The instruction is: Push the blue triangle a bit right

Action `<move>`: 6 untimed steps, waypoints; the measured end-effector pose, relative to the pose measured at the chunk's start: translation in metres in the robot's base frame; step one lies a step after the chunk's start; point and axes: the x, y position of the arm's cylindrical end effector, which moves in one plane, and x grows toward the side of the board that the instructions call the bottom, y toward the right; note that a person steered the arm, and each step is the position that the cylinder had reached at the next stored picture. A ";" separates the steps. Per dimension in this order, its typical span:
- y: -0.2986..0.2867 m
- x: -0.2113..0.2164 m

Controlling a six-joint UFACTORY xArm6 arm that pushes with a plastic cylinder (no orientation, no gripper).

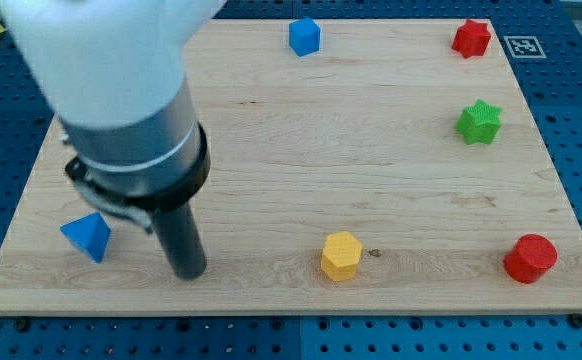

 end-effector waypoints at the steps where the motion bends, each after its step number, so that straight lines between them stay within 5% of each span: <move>1: -0.067 0.007; 3: -0.171 -0.034; 6: -0.099 -0.011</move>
